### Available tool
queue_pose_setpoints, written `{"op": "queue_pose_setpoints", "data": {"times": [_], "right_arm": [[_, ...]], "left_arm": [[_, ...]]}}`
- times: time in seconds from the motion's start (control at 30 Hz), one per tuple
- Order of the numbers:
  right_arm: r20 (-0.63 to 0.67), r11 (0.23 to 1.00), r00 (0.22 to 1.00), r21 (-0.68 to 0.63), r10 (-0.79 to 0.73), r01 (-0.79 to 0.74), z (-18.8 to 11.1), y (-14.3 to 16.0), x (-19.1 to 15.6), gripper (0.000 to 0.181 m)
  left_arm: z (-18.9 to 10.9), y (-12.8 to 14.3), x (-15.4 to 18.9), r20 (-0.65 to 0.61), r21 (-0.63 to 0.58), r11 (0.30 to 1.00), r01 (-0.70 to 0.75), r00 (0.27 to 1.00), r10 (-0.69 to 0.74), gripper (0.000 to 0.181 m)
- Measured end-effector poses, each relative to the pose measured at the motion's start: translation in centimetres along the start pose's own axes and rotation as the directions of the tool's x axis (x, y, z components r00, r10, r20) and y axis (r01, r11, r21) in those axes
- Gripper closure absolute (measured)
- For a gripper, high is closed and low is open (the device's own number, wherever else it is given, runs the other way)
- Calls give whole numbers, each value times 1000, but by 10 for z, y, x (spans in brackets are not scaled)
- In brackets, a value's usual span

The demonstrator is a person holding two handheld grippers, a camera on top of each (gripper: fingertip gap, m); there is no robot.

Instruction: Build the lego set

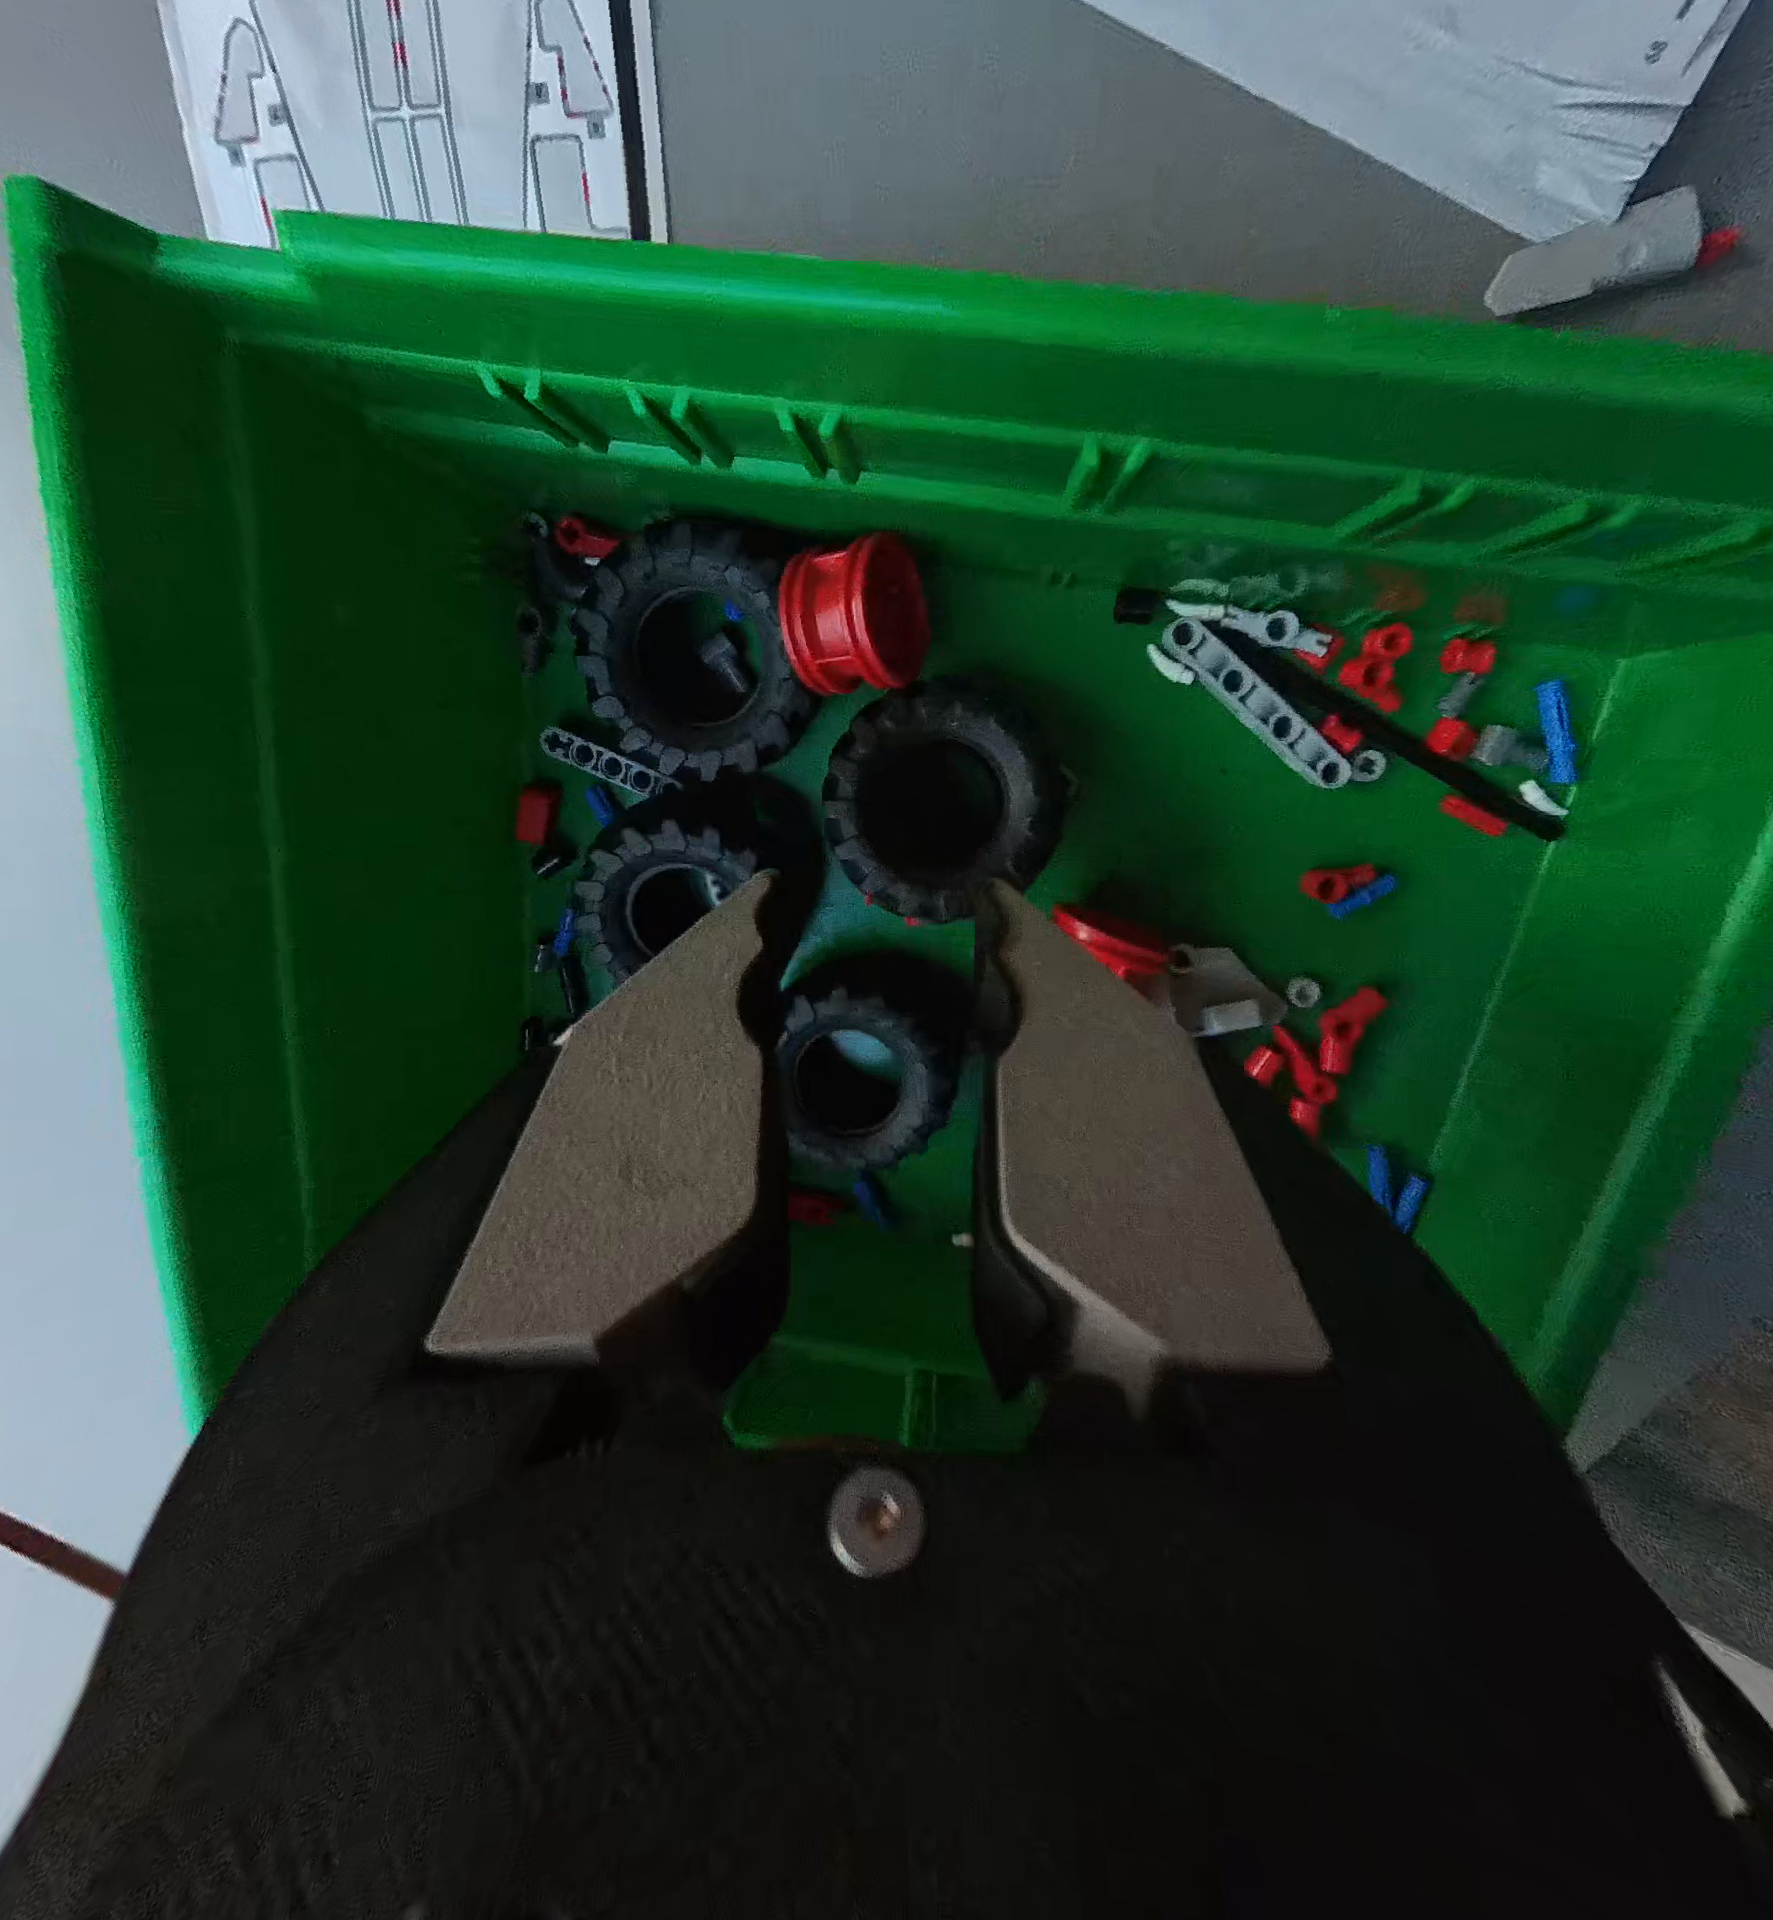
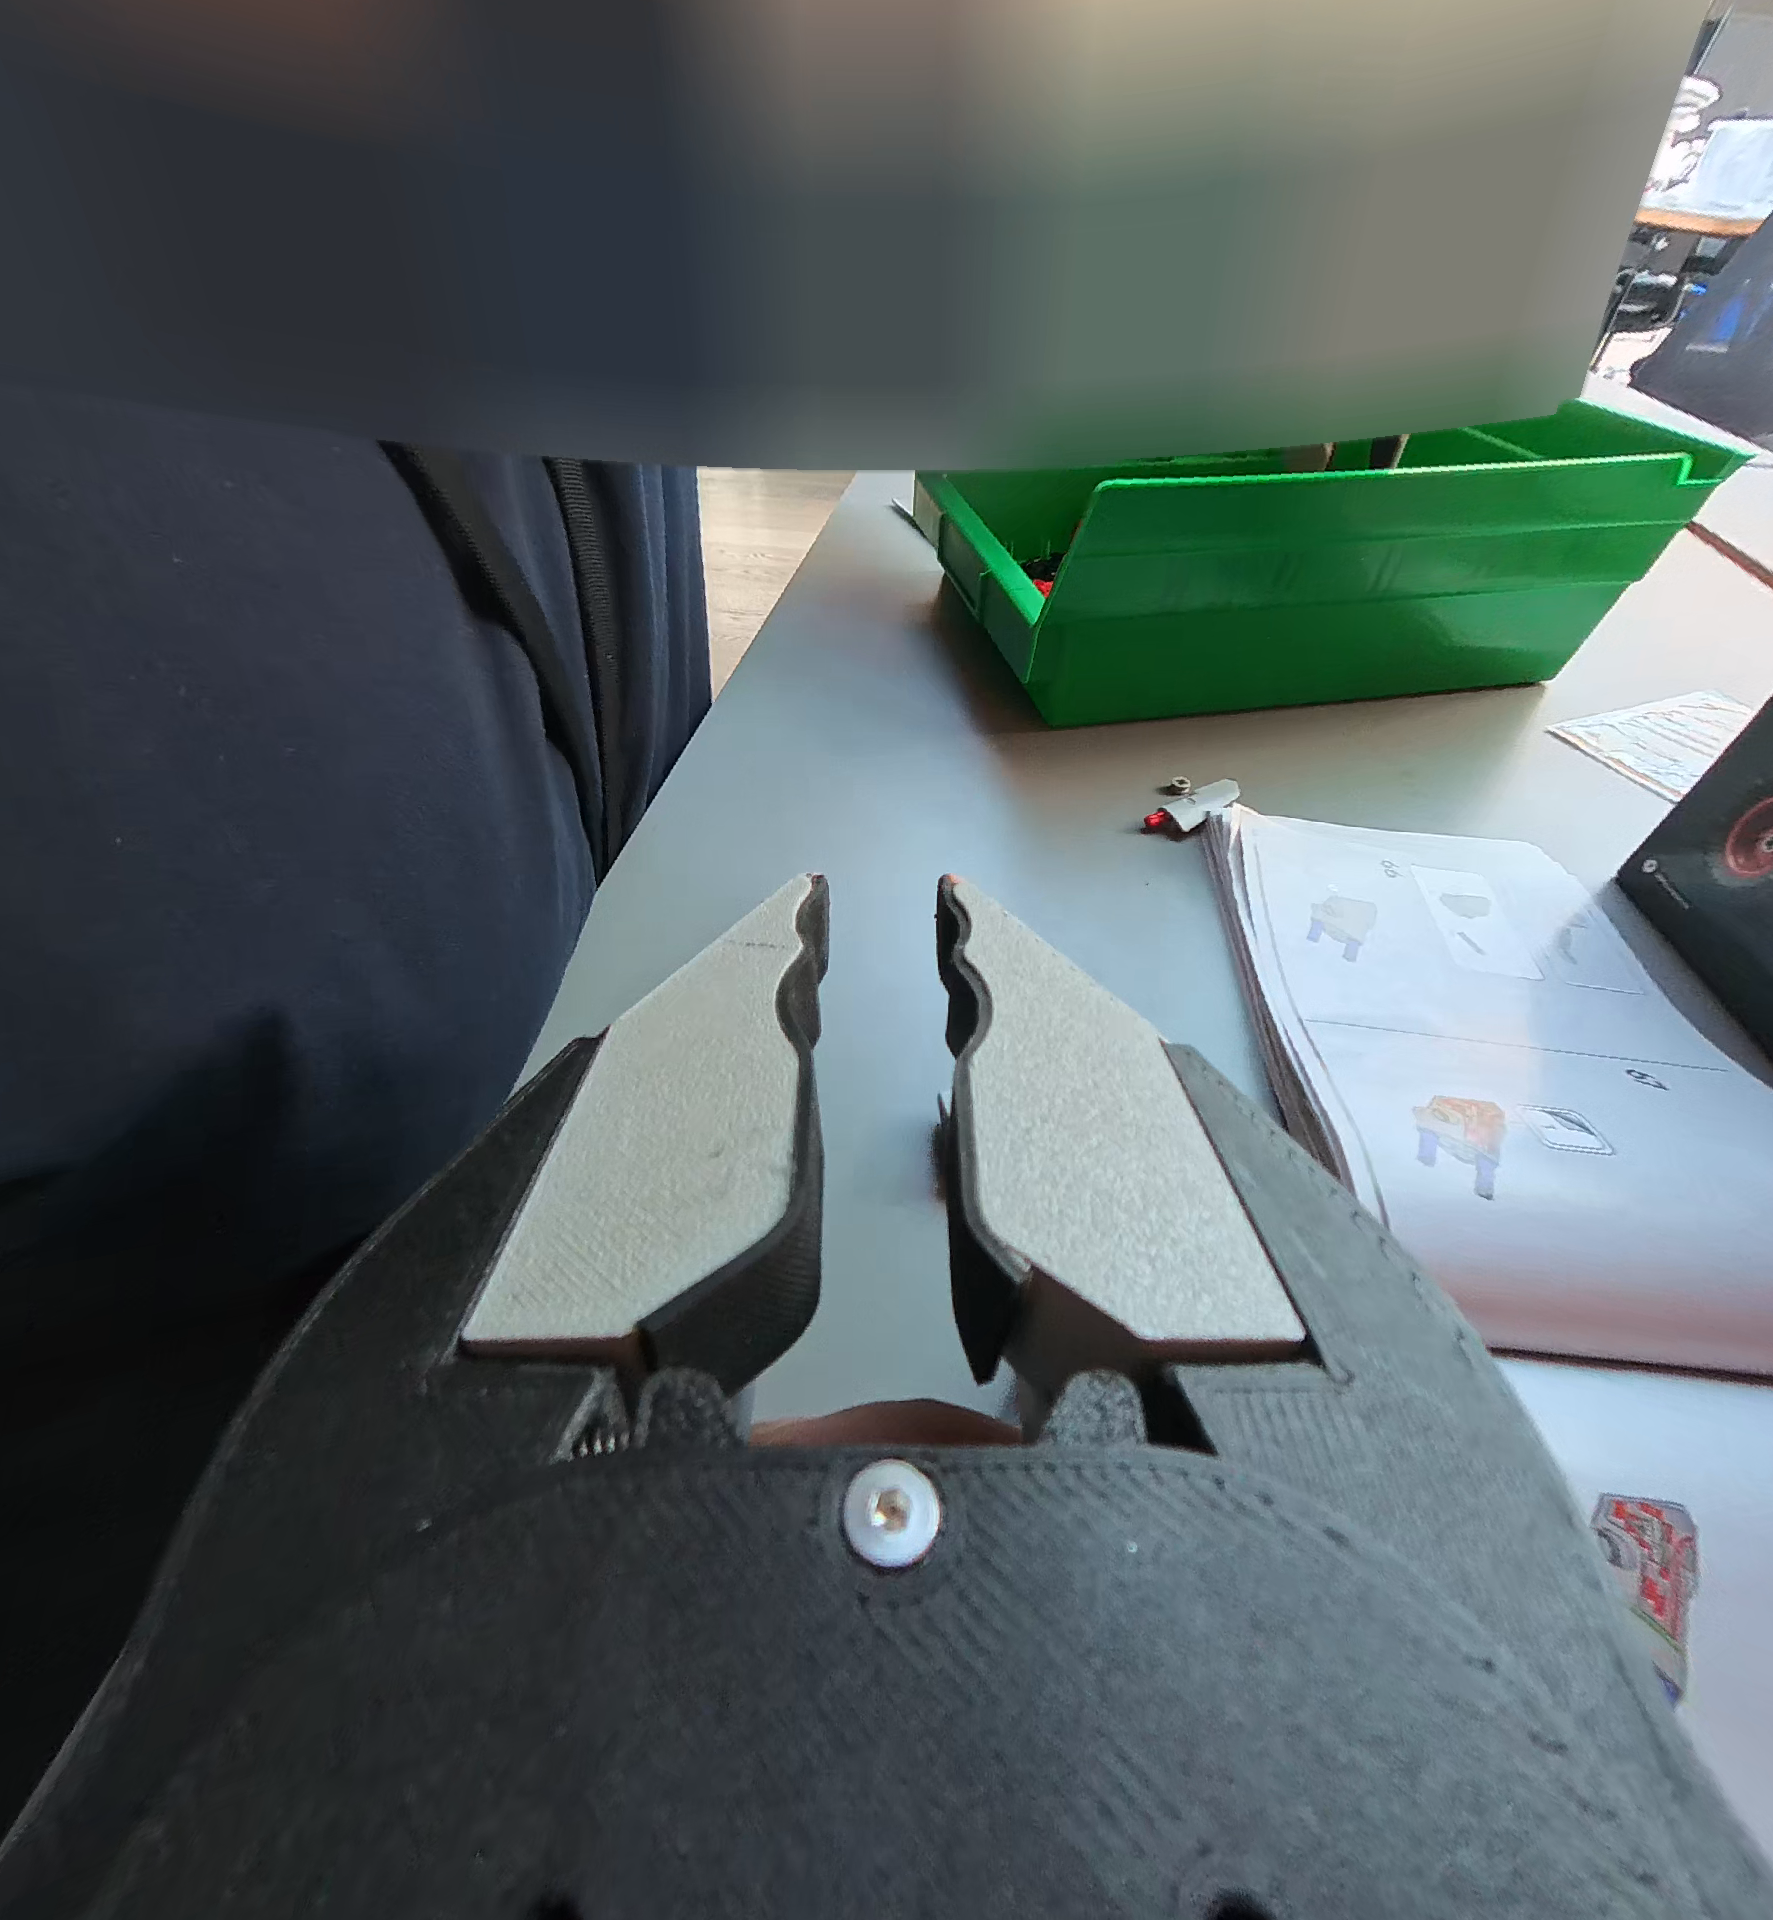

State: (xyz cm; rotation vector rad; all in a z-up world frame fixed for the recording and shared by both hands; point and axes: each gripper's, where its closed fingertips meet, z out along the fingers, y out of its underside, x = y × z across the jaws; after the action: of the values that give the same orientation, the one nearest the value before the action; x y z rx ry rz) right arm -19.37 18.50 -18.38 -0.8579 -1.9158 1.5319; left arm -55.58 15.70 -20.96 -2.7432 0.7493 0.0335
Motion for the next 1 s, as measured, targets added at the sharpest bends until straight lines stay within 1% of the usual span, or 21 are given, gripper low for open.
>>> {"op": "queue_pose_setpoints", "data": {"times": [0.03, 0.1, 0.17, 0.3, 0.37, 0.43, 0.5, 0.57, 0.7, 0.77, 0.83, 0.9, 1.0], "right_arm": [[5, 1000, 1000, -4, 3, -3, 1, 1, 0, 163], [14, 1000, 1000, -10, 10, -10, 3, 2, 0, 163], [23, 1000, 1000, -9, 18, -17, 5, 3, 1, 163], [29, 1000, 999, -10, 28, -28, 6, 4, 0, 163], [33, 999, 999, -1, 33, -33, 7, 2, -2, 162], [46, 999, 998, 1, 36, -36, 9, 3, -6, 162], [51, 999, 998, -18, 41, -40, 12, 8, -8, 162], [60, 998, 996, -21, 61, -60, 12, 9, -6, 161], [63, 996, 994, 11, 85, -86, 10, 5, -3, 160], [58, 996, 994, 18, 90, -91, 9, 5, -2, 160], [53, 996, 994, 14, 91, -92, 10, 5, -1, 159], [51, 995, 994, 8, 94, -95, 10, 6, -1, 159], [64, 994, 992, 5, 110, -111, 11, 6, -1, 158]], "left_arm": [[-3, 0, 2, -7, 24, 1000, 3, 1000, -3, 147], [-9, -3, 11, -73, 94, 995, 20, 997, -13, 146], [-15, -4, 12, -107, 140, 988, 57, 993, -43, 145], [-21, 6, 3, -62, 140, 986, 95, 994, -87, 142], [-29, 0, 0, -35, 207, 970, 128, 992, -124, 142], [-43, -12, -4, -20, 337, 926, 171, 984, -175, 142], [-57, -17, -14, 15, 447, 869, 209, 970, -242, 141], [-71, -17, -24, 44, 535, 812, 234, 952, -303, 140], [-93, -18, -32, 25, 674, 695, 252, 932, -363, 137], [-97, -19, -33, 28, 717, 657, 233, 932, -362, 136], [-96, -21, -32, 31, 742, 635, 217, 934, -355, 136], [-90, -21, -30, 15, 740, 635, 219, 940, -342, 135], [-84, -17, -28, 11, 717, 659, 226, 942, -336, 134]]}}
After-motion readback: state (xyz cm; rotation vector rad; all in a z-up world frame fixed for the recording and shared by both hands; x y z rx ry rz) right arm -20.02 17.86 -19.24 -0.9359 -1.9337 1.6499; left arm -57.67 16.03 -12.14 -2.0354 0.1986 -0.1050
